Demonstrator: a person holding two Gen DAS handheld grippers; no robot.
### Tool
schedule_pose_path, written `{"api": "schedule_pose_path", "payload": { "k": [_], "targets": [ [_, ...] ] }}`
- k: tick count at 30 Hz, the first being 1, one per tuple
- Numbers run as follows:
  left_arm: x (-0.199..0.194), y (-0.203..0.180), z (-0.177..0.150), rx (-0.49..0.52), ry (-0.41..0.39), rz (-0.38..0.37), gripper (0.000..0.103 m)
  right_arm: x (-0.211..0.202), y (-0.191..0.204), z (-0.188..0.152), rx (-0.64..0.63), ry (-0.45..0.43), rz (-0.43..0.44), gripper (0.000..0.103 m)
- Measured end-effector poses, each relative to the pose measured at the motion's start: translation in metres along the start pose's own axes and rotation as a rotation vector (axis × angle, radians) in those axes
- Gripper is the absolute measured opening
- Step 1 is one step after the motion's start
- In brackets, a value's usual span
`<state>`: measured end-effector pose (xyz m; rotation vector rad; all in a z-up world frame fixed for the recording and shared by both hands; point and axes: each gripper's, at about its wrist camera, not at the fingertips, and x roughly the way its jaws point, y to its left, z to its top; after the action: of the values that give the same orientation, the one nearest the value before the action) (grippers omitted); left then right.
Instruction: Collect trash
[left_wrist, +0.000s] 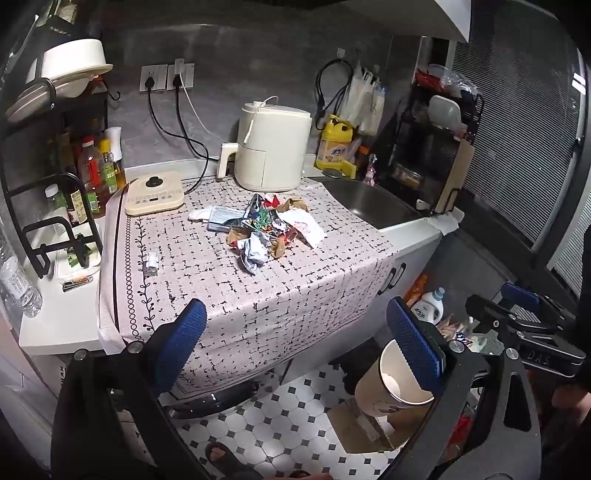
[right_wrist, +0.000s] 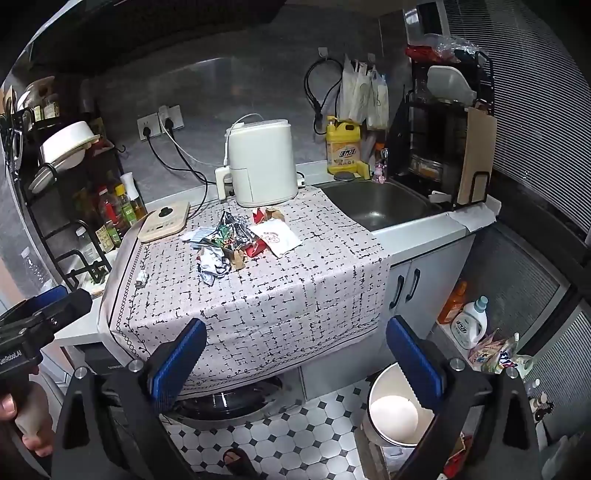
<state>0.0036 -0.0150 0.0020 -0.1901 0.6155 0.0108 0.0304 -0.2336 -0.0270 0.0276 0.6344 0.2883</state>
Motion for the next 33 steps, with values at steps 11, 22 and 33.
{"api": "schedule_pose_path", "payload": {
  "k": [11,22,33],
  "targets": [
    [-0.002,-0.006,0.000,-0.007,-0.015,0.000,0.097,-0.003,-0.009,0.004,-0.006,-0.007,-0.006,0.095],
    [-0.004,-0.004,0.002,-0.004,-0.023,0.010,0.097,0.000,-0.012,0.007,0.014,-0.016,0.002,0.095],
    [-0.002,-0.002,0.003,-0.015,-0.026,0.033,0.097,0.008,-0.009,0.009,-0.003,-0.020,0.028,0.095]
  ]
}}
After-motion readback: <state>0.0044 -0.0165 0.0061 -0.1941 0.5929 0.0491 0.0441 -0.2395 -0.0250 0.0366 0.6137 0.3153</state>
